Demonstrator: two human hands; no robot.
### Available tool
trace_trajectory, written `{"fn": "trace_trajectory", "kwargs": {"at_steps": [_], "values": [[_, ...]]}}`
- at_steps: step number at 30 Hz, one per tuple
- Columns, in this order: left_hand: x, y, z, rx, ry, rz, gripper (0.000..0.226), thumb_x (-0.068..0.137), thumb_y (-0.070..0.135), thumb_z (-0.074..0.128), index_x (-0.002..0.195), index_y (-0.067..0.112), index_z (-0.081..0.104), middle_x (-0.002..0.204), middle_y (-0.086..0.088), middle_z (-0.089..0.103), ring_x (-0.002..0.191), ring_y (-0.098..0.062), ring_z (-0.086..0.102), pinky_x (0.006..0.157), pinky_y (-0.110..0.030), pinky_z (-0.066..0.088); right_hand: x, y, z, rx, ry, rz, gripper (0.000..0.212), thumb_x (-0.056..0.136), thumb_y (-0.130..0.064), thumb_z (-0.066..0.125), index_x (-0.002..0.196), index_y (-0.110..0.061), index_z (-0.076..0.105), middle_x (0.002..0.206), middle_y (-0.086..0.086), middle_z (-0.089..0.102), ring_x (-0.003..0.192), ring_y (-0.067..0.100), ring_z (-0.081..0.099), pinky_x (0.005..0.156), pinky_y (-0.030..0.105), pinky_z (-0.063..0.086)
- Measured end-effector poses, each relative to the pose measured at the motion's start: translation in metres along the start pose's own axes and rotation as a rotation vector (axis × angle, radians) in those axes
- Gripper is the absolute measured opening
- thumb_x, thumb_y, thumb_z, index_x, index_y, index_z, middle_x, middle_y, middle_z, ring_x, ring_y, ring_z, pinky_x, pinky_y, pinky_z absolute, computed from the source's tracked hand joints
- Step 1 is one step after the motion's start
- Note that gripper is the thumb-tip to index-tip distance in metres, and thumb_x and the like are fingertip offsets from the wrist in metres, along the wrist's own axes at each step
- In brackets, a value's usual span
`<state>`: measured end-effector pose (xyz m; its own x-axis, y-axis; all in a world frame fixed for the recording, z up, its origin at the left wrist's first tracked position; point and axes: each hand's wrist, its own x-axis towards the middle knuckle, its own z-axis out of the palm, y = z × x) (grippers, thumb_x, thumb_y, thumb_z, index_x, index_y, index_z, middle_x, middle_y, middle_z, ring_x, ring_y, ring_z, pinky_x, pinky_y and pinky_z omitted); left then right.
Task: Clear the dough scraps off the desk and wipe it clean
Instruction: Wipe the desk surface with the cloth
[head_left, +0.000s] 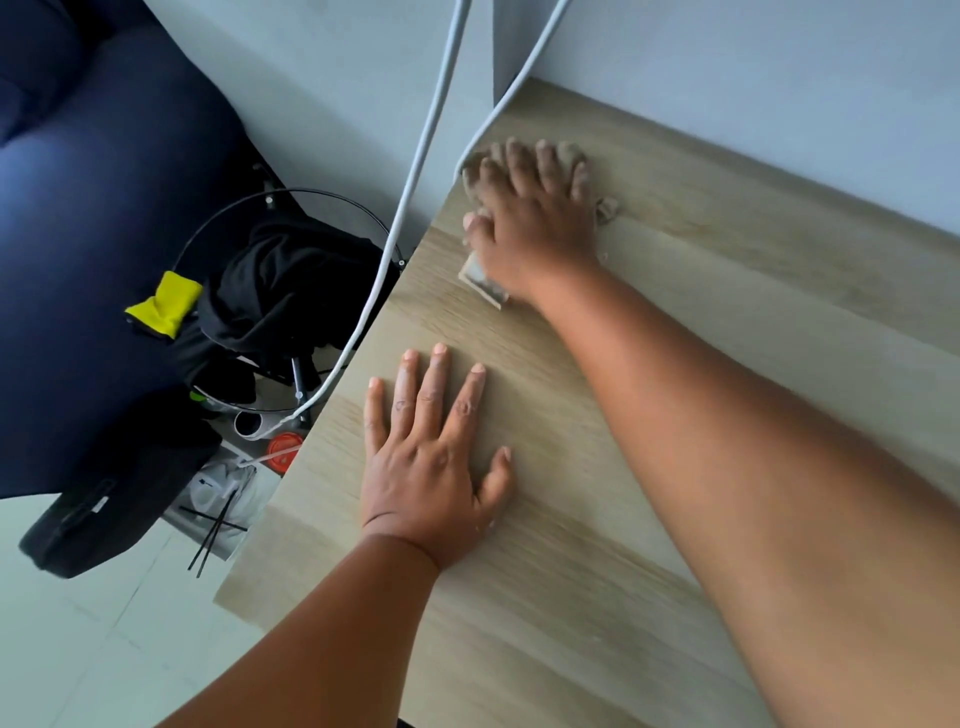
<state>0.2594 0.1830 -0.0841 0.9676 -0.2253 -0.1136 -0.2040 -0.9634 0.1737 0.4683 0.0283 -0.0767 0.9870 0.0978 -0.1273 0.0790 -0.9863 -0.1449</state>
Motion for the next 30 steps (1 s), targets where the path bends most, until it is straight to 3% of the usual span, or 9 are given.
{"fn": "trace_trajectory", "kwargs": {"at_steps": [4, 6, 12, 15, 17, 24, 30], "values": [[0.000, 0.000, 0.000, -0.009, 0.010, 0.004, 0.080, 0.093, 0.065, 0.041, 0.162, 0.028, 0.027, 0.172, -0.007, 0.015, 0.160, -0.029, 0.001, 0.126, -0.060, 0.009, -0.071, 0.016, 0.010, -0.037, 0.075, -0.226, 0.067, 0.094, -0.045, 0.042, 0.157, -0.022, 0.039, 0.169, 0.004, 0.029, 0.156, 0.031, 0.023, 0.125, 0.057, 0.013], [0.000, 0.000, 0.001, -0.014, 0.018, 0.011, 0.080, 0.093, 0.064, 0.042, 0.162, 0.027, 0.028, 0.172, -0.007, 0.016, 0.160, -0.029, 0.002, 0.126, -0.060, 0.009, -0.092, 0.043, 0.011, -0.043, 0.112, -0.227, 0.066, 0.094, -0.045, 0.043, 0.155, -0.021, 0.043, 0.167, 0.005, 0.033, 0.155, 0.031, 0.028, 0.124, 0.057, 0.020], [0.000, 0.000, 0.002, -0.022, 0.046, 0.020, 0.079, 0.092, 0.063, 0.045, 0.161, 0.026, 0.031, 0.171, -0.008, 0.019, 0.160, -0.030, 0.005, 0.126, -0.061, 0.011, -0.044, 0.081, -0.004, -0.008, 0.129, 0.350, 0.071, 0.091, -0.045, 0.034, 0.154, -0.012, 0.039, 0.164, 0.014, 0.031, 0.152, 0.039, 0.024, 0.122, 0.061, 0.019], [0.000, -0.001, 0.003, -0.025, 0.047, 0.018, 0.080, 0.092, 0.062, 0.046, 0.161, 0.026, 0.031, 0.171, -0.008, 0.019, 0.160, -0.030, 0.005, 0.125, -0.062, 0.013, 0.004, 0.061, -0.013, 0.039, 0.127, 0.472, 0.072, 0.091, -0.045, 0.033, 0.153, -0.010, 0.039, 0.161, 0.014, 0.034, 0.147, 0.040, 0.029, 0.118, 0.063, 0.022], [0.000, -0.001, 0.004, -0.024, 0.048, 0.020, 0.080, 0.091, 0.062, 0.046, 0.161, 0.026, 0.031, 0.171, -0.008, 0.019, 0.160, -0.030, 0.006, 0.125, -0.062, 0.013, 0.031, 0.045, -0.014, 0.058, 0.093, 0.486, 0.072, 0.093, -0.046, 0.031, 0.156, -0.012, 0.034, 0.164, 0.015, 0.029, 0.151, 0.042, 0.022, 0.119, 0.066, 0.015], [0.000, -0.002, 0.003, -0.002, 0.026, 0.018, 0.079, 0.094, 0.064, 0.040, 0.162, 0.027, 0.027, 0.172, -0.007, 0.015, 0.160, -0.029, 0.001, 0.126, -0.060, 0.009, 0.030, 0.038, -0.008, 0.037, 0.043, 0.125, 0.070, 0.096, -0.051, 0.028, 0.160, -0.023, 0.029, 0.171, 0.006, 0.018, 0.158, 0.035, 0.011, 0.125, 0.062, 0.005], [0.000, -0.002, 0.004, 0.007, 0.024, 0.019, 0.079, 0.095, 0.064, 0.039, 0.163, 0.028, 0.025, 0.173, -0.007, 0.014, 0.160, -0.028, -0.001, 0.127, -0.059, 0.007, -0.089, 0.072, 0.006, 0.019, 0.087, -0.211, 0.061, 0.097, -0.053, 0.044, 0.151, -0.025, 0.050, 0.165, 0.005, 0.037, 0.153, 0.032, 0.030, 0.124, 0.057, 0.020]]}}
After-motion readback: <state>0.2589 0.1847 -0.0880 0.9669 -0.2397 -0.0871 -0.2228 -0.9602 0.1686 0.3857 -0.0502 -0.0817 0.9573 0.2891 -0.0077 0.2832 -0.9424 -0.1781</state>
